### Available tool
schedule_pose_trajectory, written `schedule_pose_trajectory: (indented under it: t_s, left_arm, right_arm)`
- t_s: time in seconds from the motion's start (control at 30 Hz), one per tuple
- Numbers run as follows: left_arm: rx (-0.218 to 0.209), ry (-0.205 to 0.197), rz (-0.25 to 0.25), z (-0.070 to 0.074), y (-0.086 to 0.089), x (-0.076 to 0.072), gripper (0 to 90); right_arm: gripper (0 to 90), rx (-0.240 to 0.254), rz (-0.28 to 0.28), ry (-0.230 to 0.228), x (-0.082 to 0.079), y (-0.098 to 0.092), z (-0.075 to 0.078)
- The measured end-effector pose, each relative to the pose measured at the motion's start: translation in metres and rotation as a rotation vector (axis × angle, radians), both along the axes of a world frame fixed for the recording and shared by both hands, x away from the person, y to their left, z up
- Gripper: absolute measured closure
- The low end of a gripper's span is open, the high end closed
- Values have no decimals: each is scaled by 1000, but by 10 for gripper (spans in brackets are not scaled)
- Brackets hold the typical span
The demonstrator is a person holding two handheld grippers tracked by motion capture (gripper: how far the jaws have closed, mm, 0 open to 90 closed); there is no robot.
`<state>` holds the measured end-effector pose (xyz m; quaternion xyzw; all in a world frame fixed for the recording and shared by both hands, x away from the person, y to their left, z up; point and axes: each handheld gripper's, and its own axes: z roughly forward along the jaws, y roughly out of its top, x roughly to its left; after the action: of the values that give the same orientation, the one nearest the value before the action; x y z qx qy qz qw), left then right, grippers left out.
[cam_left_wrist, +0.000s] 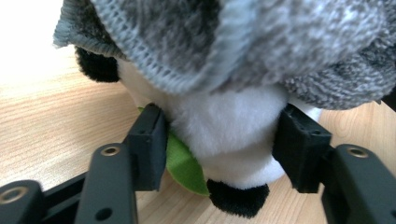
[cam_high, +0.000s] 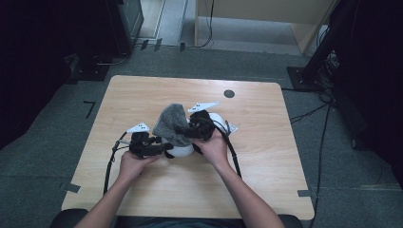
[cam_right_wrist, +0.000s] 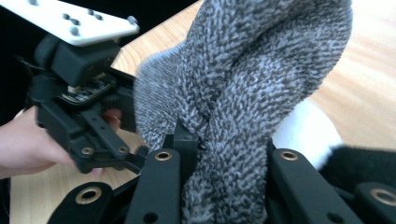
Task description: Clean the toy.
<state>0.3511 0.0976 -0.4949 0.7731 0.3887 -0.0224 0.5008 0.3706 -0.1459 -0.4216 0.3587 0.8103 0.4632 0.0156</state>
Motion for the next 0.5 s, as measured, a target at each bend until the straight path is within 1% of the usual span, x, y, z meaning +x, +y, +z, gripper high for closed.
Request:
schedule_pose_trajectory:
  t_s: [0.07,0.1,0.13,0.17,0.2,0.27,0.33,0.4,0.43,0.5]
  left_arm:
    - [-1,0,5,0,-1,0,396]
    - [9,-6,8,0,-2,0,392]
    - [9,-6,8,0,-2,0,395]
    - [27,-9,8,0,-4,-1,407]
    - [27,-9,8,0,-4,-1,417]
    - [35,4,11,1,-4,-1,434]
    - [37,5,11,1,-4,-1,436]
    - [42,4,10,1,-4,0,439]
    - [47,3,12,1,-4,0,440]
    - [49,4,12,1,-4,0,442]
  right_arm:
    - [736,-2,-4,0,1,-1,0]
    - [734,-20,-6,-11,0,-1,0]
    - [733,-33,-6,-19,0,-1,0]
    - [732,-39,-5,-20,0,-1,0]
    - [731,-42,-3,-21,0,-1,0]
    - [730,-46,1,-20,0,-1,-1]
    - [729,-48,2,-19,1,-2,-1]
    - [728,-57,-4,-27,1,-5,0]
    - [727,-68,-14,-31,2,-10,1]
    - [727,-73,-29,-29,3,-16,2]
